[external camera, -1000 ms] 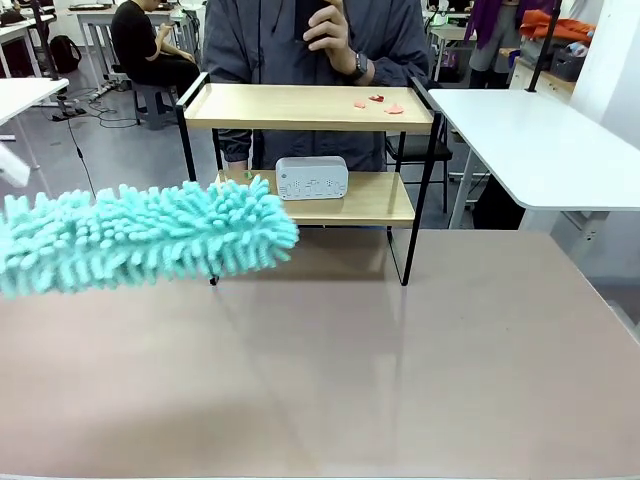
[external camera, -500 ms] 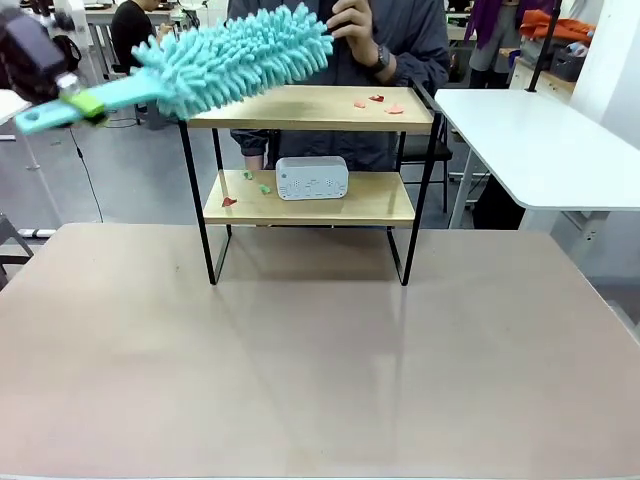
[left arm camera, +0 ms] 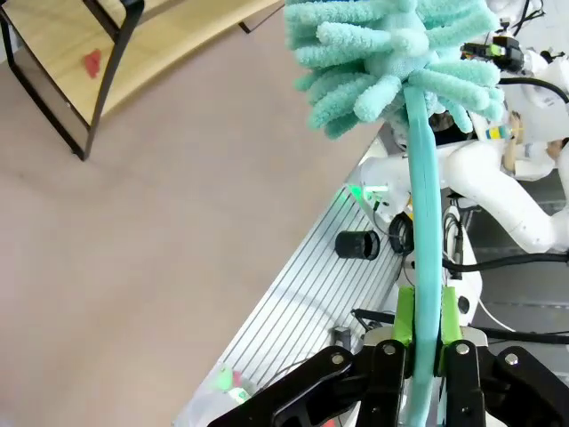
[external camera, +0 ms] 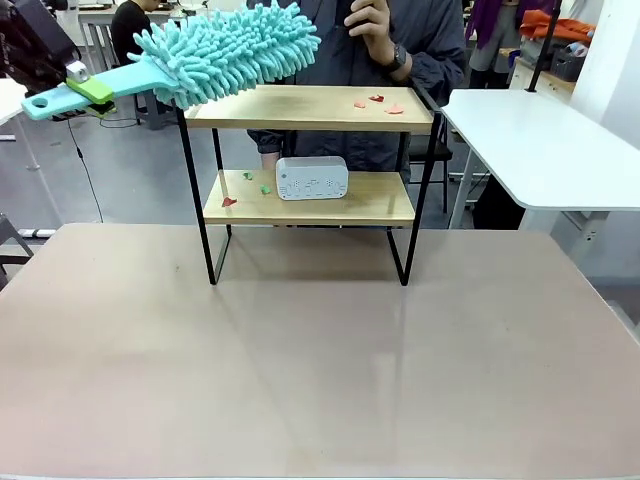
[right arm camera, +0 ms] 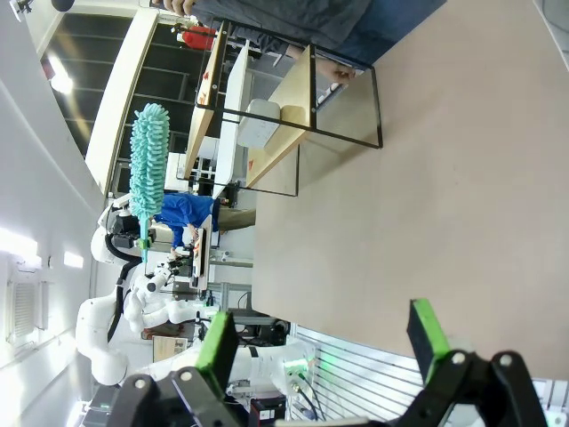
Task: Clean the shelf.
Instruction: Clean the specific tier of the Shelf with the Duster once objects are removed.
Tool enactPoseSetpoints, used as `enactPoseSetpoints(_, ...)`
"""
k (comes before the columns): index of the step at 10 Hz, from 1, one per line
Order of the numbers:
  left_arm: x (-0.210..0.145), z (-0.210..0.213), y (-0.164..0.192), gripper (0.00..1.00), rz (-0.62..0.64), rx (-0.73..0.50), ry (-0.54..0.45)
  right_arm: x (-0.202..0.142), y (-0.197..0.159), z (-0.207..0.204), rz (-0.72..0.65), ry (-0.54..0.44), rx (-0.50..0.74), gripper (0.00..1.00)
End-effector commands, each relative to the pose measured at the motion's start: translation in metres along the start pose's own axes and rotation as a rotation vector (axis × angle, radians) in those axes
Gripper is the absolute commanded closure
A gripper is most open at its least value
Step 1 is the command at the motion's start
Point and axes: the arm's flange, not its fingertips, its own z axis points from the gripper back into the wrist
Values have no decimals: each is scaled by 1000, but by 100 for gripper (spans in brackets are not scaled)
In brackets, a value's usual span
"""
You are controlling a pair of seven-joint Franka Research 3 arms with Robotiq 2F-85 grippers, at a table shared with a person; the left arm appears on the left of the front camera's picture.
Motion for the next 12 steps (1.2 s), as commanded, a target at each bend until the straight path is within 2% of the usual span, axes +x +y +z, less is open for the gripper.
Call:
enactPoseSetpoints(1,-2,0,-6,87,-5,2,-1,1,1,-1,27,-13,23,0)
enactPoseSetpoints(2,2,-8,-15,87,19,50,-127,1,1,-1,27,-13,23,0)
enactPoseSetpoints(3,9,-18,-23,87,38,110,-206,1,1,-1,27,-13,23,0)
enactPoseSetpoints(5,20,-36,-30,87,98,194,-206,1,1,-1,27,-13,23,0)
enactPoseSetpoints(6,22,-44,-32,87,169,252,-173,1,1,-1,27,-13,23,0)
enactPoseSetpoints(8,24,-52,-34,87,261,370,-218,1,1,-1,27,-13,23,0)
enactPoseSetpoints(9,25,-56,-36,87,261,403,-233,1,1,-1,27,-13,23,0)
enactPoseSetpoints(10,30,-61,-36,87,271,447,-291,1,1,-1,27,-13,23,0)
enactPoseSetpoints(12,36,-70,-35,87,264,469,-258,1,1,-1,27,-13,23,0)
